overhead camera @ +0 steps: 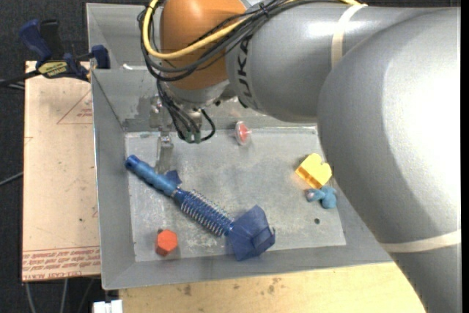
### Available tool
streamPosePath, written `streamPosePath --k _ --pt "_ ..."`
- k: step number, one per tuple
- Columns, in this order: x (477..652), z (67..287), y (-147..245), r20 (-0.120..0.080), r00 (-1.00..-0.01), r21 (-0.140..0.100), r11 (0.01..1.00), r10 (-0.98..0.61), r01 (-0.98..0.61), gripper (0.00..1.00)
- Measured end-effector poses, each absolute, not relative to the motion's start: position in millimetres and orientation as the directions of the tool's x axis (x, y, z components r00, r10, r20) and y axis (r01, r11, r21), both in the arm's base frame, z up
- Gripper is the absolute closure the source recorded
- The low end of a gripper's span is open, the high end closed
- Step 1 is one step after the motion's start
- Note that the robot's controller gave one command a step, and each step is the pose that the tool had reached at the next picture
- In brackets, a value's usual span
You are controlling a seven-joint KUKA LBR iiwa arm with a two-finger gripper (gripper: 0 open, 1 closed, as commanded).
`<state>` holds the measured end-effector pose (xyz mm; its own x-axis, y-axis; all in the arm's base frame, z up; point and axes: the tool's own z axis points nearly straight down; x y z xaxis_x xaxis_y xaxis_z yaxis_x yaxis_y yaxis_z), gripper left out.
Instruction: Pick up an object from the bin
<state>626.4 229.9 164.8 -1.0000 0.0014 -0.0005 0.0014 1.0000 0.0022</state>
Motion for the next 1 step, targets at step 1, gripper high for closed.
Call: streamPosePath --k 1 --pt "575.4 65.0 230.2 0.008 -1.000 -0.001 1.000 -0.030 -0.030 0.00"
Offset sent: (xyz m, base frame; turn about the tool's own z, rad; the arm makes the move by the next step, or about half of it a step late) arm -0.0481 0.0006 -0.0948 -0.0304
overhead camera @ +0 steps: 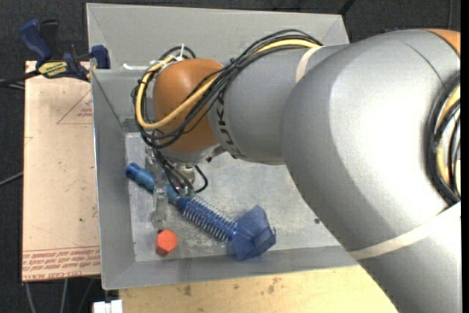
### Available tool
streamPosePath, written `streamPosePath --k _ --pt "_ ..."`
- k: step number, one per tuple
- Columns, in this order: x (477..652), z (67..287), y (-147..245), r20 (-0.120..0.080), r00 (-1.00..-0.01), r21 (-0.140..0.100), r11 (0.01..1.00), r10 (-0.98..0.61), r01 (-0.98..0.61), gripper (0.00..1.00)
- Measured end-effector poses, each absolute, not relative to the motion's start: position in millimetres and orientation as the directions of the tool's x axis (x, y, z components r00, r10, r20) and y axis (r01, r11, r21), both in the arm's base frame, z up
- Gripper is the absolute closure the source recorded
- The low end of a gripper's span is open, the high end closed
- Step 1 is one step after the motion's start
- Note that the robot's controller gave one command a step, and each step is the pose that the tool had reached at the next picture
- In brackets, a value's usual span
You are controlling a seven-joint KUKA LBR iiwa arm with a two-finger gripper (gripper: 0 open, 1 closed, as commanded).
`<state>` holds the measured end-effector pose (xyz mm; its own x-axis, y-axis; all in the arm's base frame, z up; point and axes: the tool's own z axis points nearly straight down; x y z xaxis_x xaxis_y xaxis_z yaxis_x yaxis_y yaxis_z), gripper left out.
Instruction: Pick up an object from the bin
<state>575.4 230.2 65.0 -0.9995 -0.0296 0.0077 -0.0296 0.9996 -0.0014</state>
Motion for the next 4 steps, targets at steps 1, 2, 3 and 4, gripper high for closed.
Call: streamPosePath --k 1,2,3,4 --pt "560.4 101.2 217.3 -0.001 -0.999 0.001 0.999 0.032 0.032 0.00" --pt "542.4 102.0 207.8 0.002 -0.977 0.000 0.977 0.214 0.214 0.00" --pt "527.5 68.9 189.7 0.001 -0.937 0.000 0.937 0.350 0.350 0.00" --pt "527.9 68.8 189.9 0.001 -0.937 0.001 0.937 0.350 0.350 0.00"
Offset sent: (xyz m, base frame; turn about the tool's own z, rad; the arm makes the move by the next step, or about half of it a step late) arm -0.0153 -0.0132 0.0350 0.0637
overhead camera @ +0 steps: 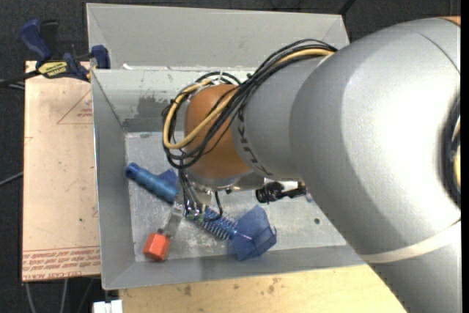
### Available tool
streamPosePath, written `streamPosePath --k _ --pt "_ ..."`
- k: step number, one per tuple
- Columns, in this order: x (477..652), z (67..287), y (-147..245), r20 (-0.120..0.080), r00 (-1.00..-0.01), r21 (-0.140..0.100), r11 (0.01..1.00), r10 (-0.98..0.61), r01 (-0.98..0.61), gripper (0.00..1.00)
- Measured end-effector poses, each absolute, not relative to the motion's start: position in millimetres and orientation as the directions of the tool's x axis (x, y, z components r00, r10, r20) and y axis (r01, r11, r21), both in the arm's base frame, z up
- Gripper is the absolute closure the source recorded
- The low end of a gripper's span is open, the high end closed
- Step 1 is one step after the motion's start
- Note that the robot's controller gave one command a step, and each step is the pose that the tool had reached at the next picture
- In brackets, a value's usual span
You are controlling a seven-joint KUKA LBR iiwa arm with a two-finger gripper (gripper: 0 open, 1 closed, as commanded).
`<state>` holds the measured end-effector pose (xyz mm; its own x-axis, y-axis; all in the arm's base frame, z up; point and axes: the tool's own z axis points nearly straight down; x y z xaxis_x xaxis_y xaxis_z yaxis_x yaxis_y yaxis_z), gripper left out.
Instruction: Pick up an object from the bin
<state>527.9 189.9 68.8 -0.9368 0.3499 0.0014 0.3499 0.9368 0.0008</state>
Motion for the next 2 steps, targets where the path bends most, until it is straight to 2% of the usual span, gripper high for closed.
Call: streamPosePath --k 1,2 --pt "528.3 69.3 189.7 0.001 -0.937 0.001 0.937 0.350 0.350 1.00" --pt "530.1 150.0 190.4 -0.005 -0.937 0.005 0.937 0.348 0.348 1.00"
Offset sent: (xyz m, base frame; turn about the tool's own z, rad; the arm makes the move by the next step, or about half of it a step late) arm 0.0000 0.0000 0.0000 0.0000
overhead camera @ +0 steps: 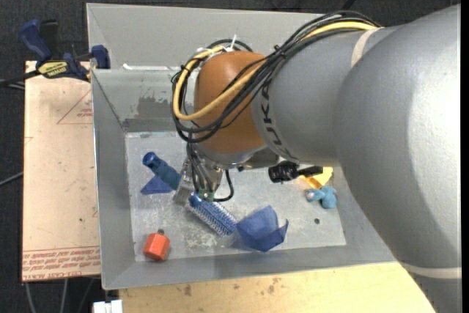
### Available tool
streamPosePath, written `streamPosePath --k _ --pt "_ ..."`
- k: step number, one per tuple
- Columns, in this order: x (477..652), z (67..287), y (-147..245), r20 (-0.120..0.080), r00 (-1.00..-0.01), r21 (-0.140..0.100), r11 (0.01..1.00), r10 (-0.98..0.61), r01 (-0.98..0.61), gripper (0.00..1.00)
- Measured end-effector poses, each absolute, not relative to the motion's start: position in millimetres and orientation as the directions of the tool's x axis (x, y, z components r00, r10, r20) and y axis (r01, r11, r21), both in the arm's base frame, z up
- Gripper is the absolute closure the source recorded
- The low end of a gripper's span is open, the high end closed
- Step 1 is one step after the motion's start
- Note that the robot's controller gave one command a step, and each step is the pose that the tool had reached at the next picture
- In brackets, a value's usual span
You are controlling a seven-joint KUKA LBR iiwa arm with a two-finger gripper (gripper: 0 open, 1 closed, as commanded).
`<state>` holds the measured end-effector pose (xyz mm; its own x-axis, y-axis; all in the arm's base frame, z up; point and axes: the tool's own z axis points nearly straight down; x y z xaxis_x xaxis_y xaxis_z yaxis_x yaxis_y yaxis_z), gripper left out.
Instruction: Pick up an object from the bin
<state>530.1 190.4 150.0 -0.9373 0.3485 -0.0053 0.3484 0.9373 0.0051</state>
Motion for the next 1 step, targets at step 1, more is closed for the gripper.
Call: streamPosePath --k 1 --pt "530.5 156.9 190.6 -0.001 -0.938 0.001 0.938 0.347 0.347 1.00"
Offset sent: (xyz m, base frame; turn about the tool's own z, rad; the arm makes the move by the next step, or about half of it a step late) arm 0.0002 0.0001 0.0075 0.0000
